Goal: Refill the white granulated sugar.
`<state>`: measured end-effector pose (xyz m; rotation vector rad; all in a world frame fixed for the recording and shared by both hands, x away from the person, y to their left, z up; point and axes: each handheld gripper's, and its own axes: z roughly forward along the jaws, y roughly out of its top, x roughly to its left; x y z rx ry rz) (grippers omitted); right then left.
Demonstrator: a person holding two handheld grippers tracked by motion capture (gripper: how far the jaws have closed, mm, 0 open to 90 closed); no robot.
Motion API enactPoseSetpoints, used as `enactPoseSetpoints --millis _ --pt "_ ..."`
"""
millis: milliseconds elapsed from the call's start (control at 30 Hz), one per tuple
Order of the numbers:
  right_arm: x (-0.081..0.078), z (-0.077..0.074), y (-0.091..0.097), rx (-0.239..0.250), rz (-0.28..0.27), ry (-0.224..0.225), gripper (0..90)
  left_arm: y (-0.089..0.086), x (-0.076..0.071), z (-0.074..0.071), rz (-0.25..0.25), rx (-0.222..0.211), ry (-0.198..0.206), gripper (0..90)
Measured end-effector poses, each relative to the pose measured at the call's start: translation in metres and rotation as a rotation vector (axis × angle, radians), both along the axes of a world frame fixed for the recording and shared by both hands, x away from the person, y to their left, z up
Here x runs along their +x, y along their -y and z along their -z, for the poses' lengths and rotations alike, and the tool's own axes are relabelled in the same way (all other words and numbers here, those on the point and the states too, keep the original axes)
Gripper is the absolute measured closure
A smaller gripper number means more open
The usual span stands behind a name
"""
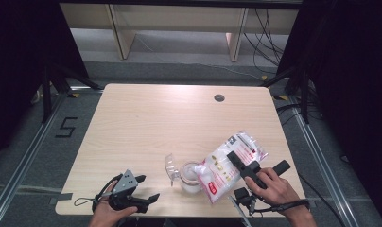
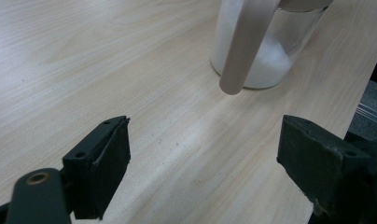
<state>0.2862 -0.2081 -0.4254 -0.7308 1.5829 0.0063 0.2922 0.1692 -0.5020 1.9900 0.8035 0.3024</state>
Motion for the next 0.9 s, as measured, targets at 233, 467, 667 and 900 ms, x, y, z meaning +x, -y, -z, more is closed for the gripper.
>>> enactPoseSetpoints --millis 233,467,667,900 --pt "0.0006 0.0005 0.0009 0.007 -0.004 0.001 71.5 -0.0021 0.0024 -0.0005 0.018 0.03 0.026 16.7" --pt "0.001 0.0008 0.0013 0.007 0.002 -0.009 71.9 -0.0014 0.0013 -0.0002 0.01 0.008 0.025 16.7" --pt "0.0021 0.0002 0.0008 -0.009 -0.009 -0.006 72.2 -0.0015 0.0014 -0.0009 0.012 0.012 0.02 16.7" --pt "0.002 0.0011 0.0019 0.014 -0.005 -0.017 72.4 -0.0008 0.0009 -0.0005 0.009 0.006 0.02 16.7"
